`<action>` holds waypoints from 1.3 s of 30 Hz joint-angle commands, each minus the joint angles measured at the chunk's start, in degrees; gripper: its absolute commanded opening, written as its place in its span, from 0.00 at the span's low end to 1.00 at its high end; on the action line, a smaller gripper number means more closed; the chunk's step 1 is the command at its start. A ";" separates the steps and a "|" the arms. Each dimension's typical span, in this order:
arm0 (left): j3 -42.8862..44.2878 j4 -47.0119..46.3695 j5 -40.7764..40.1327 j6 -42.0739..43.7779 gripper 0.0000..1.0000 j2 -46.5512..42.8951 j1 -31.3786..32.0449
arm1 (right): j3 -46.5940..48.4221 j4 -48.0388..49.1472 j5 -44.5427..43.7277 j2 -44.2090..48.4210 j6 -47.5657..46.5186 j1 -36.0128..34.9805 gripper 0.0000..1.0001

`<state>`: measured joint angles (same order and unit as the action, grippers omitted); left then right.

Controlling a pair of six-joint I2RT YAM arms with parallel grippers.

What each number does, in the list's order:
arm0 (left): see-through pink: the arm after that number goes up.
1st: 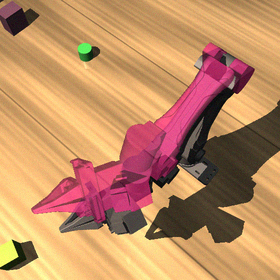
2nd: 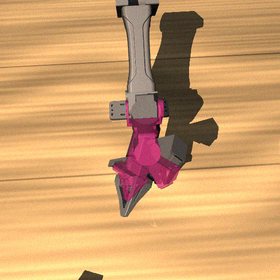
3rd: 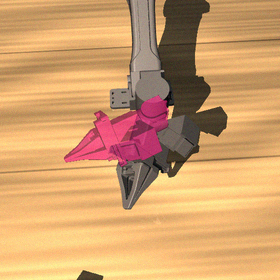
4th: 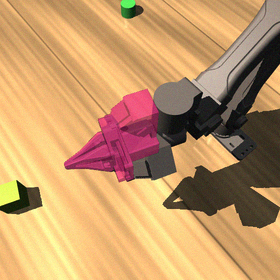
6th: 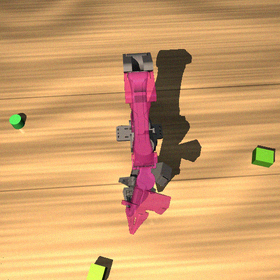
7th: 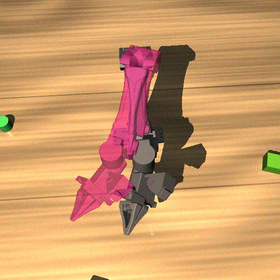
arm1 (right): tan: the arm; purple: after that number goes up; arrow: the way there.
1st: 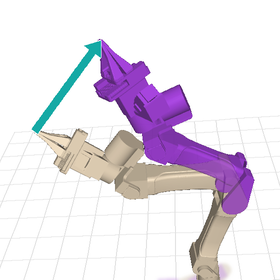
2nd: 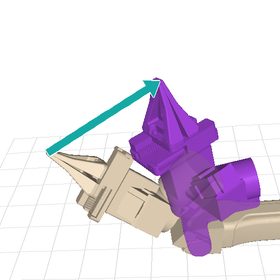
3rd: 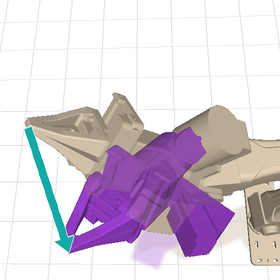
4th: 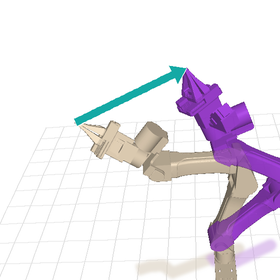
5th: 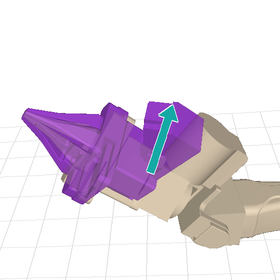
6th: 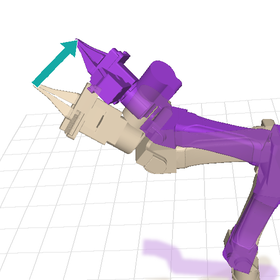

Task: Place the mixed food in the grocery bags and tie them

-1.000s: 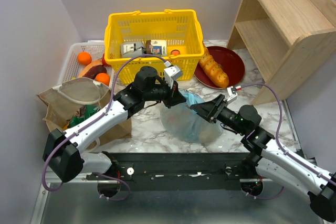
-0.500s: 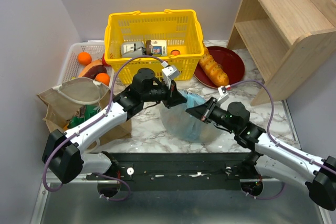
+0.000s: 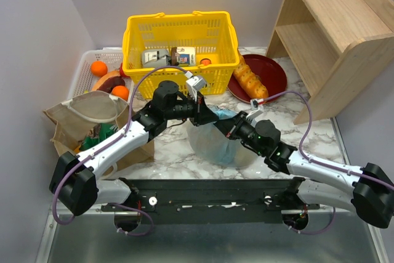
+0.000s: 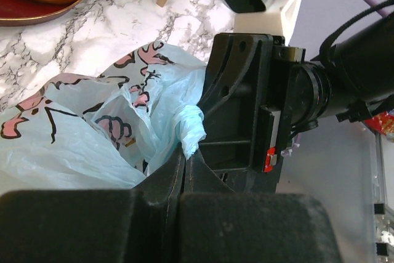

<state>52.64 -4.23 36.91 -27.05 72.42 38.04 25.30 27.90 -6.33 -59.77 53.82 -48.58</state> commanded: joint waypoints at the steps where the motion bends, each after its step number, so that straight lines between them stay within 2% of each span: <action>1: -0.17 -3.95 2.82 -4.15 0.00 -1.76 -0.25 | 0.81 1.28 -12.29 -1.14 -4.33 -1.43 0.01; 5: 0.44 -2.72 2.38 -4.59 0.00 -1.41 -0.51 | 0.72 0.84 -18.88 -1.58 -6.44 -1.34 0.01; 10: 0.97 -1.31 2.91 -5.55 0.00 -0.53 -0.86 | 0.63 5.22 -20.48 -3.68 -9.78 -1.43 0.01; 15: 0.53 -4.03 3.61 -7.49 0.00 -0.27 -0.95 | 0.80 13.74 -15.65 -8.78 -12.25 -1.35 0.01; 18: 0.00 -5.00 2.21 -7.93 0.00 -0.44 -1.13 | 1.85 15.68 -11.09 -11.76 -11.20 -1.43 0.01; 23: 0.27 -2.45 -2.27 -3.81 0.00 -0.88 -1.83 | 2.83 12.01 -10.54 -12.22 -9.88 -2.66 0.01; 27: 0.35 -0.18 -6.40 -0.47 0.00 -1.85 -2.09 | 3.27 3.58 -11.78 -10.46 -8.30 -3.10 0.01; 30: 1.32 2.81 -9.47 3.22 0.00 -2.29 -2.18 | 2.74 0.85 -10.29 -8.62 -7.24 -3.19 0.01; 35: 1.50 3.35 -10.54 4.55 0.00 -2.64 -2.18 | 2.91 -1.09 -9.23 -8.35 -5.84 -4.07 0.01; 39: 1.06 2.21 -9.31 3.85 0.00 -2.81 -2.18 | 4.49 -2.67 -11.68 -11.41 -5.92 -4.25 0.01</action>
<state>52.47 0.03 28.62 -24.40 71.44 36.01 28.14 30.87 -15.77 -68.45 47.64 -52.25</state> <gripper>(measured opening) 0.011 0.015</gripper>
